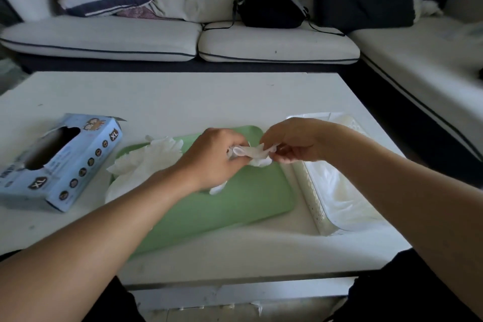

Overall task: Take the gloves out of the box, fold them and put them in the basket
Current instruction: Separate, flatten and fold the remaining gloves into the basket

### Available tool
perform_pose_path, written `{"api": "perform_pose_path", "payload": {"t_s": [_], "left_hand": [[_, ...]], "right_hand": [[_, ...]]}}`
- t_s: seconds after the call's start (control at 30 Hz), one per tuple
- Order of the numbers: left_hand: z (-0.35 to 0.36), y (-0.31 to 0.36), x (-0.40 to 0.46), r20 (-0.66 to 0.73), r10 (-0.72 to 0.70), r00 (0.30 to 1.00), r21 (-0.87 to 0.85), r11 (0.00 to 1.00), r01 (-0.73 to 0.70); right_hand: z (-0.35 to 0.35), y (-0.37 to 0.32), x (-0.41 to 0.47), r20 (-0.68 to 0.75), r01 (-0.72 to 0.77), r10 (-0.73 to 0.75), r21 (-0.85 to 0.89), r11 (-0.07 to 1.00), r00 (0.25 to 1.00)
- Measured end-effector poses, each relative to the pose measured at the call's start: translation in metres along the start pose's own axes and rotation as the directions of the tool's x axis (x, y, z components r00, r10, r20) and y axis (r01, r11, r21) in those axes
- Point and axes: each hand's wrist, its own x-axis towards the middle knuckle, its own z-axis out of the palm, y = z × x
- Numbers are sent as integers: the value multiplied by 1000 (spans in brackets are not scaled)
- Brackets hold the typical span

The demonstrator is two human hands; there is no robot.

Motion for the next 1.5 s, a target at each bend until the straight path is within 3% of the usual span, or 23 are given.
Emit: {"api": "perform_pose_path", "payload": {"t_s": [0.13, 0.23, 0.3, 0.4, 0.57, 0.77, 0.9, 1.03, 1.17, 1.3, 1.4, 1.5], "left_hand": [[-11, 11, 10, -76, -178, 981, -407, 904, 132], [-17, 21, 21, -79, -310, 947, -677, 714, 178], [-22, 28, 25, -89, -362, 928, -754, 633, 174], [-24, 32, 27, -90, -365, 927, -768, 618, 169], [-30, 39, 26, -105, -327, 939, -779, 614, 126], [-41, 75, 30, -152, -320, 935, -823, 565, 60], [-45, 110, 37, -160, -301, 940, -834, 550, 34], [-38, 151, 62, -5, -251, 968, -847, 516, 129], [-21, 171, 82, 205, -230, 951, -802, 517, 298], [6, 160, 104, 246, -320, 915, -736, 553, 391], [13, 154, 124, 184, -327, 927, -738, 577, 350], [5, 155, 141, 57, -250, 967, -750, 628, 207]], "right_hand": [[-15, -10, -14, 86, 154, -157, 40, 987, 984], [-24, -11, -24, 146, 457, -450, -16, 889, 881], [-27, -9, -28, 196, 574, -552, -81, 815, 810], [-24, 0, -27, 168, 622, -610, -29, 782, 774], [-23, -3, -36, -48, 659, -665, 204, 724, 745], [-29, -24, -67, -178, 708, -687, 245, 663, 705], [-49, -40, -102, -228, 719, -685, 124, 684, 692], [-88, -37, -139, -338, 708, -649, 80, 702, 682], [-122, -19, -149, -342, 625, -569, 76, 777, 748], [-143, 0, -121, -351, 535, -493, 29, 844, 796], [-155, 0, -108, -423, 559, -532, -70, 826, 734], [-164, -8, -108, -466, 705, -652, -82, 705, 598]]}}
